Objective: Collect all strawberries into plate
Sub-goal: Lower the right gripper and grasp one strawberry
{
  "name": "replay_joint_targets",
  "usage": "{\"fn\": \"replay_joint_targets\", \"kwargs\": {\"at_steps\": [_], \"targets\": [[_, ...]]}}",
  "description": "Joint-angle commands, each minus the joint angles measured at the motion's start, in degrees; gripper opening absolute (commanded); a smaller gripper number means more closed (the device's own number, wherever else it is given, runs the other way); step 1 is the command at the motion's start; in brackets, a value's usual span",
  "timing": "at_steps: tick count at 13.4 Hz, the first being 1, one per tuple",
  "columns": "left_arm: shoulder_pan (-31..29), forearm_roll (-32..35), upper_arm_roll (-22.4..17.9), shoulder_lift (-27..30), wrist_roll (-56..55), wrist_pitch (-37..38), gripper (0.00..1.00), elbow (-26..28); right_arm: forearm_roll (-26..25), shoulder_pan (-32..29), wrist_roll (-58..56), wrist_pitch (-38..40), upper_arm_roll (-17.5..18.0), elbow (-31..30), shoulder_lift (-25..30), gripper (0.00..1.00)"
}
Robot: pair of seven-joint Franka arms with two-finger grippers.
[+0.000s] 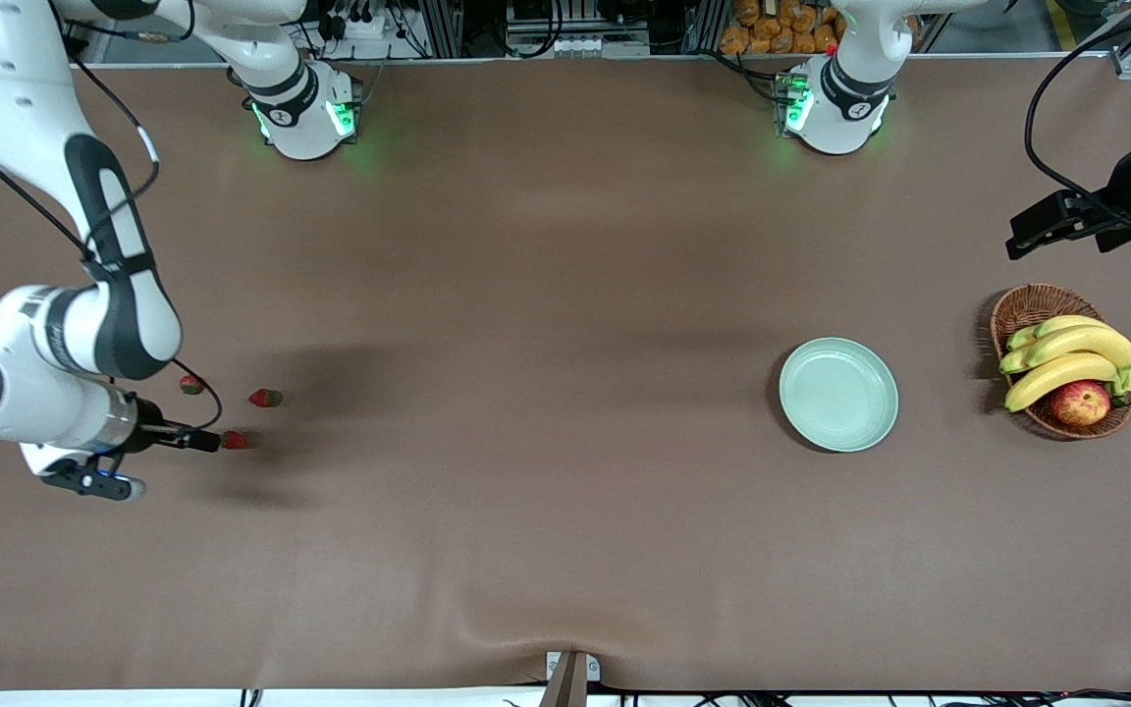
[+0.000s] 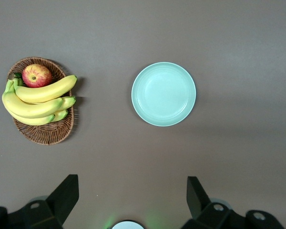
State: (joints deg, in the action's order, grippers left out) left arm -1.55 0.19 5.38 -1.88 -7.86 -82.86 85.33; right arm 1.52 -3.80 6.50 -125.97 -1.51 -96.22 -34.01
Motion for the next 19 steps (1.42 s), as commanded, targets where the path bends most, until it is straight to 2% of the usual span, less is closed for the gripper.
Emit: {"fn": "replay_joint_targets", "kwargs": {"at_steps": [1, 4, 10, 15, 17, 19], "targets": [[-0.47, -1.24, -0.19, 0.39, 1.97, 1.47, 1.0, -0.07, 0.59, -0.77, 0.36, -0.85, 0.72, 0.24, -1.58, 0.83], [-0.38, -1.24, -0.19, 0.21, 2.06, 1.12, 1.0, -0.34, 0.68, -1.12, 0.62, -2.87, 0.81, 0.24, -3.86, 0.79], [-0.38, -1.24, -0.19, 0.21, 2.06, 1.03, 1.0, -0.25, 2.18, -0.78, 0.71, -5.77, 0.81, -0.2, -6.5, 0.63], [-0.29, -1.16, -0.19, 0.04, 2.06, 1.03, 1.0, -0.34, 2.44, -0.51, 0.18, -5.07, 0.81, -0.64, -6.33, 0.19], [-0.12, -1.07, -0.19, -0.32, 2.06, 1.03, 1.0, -0.34, 2.44, -0.34, 0.36, -3.33, 0.89, -0.03, -6.07, 0.08], [-0.38, -1.15, -0.19, -0.23, 2.06, 0.77, 1.0, -0.34, 2.79, -0.25, 0.54, 1.05, 1.16, 2.77, -5.63, 0.01]]}}
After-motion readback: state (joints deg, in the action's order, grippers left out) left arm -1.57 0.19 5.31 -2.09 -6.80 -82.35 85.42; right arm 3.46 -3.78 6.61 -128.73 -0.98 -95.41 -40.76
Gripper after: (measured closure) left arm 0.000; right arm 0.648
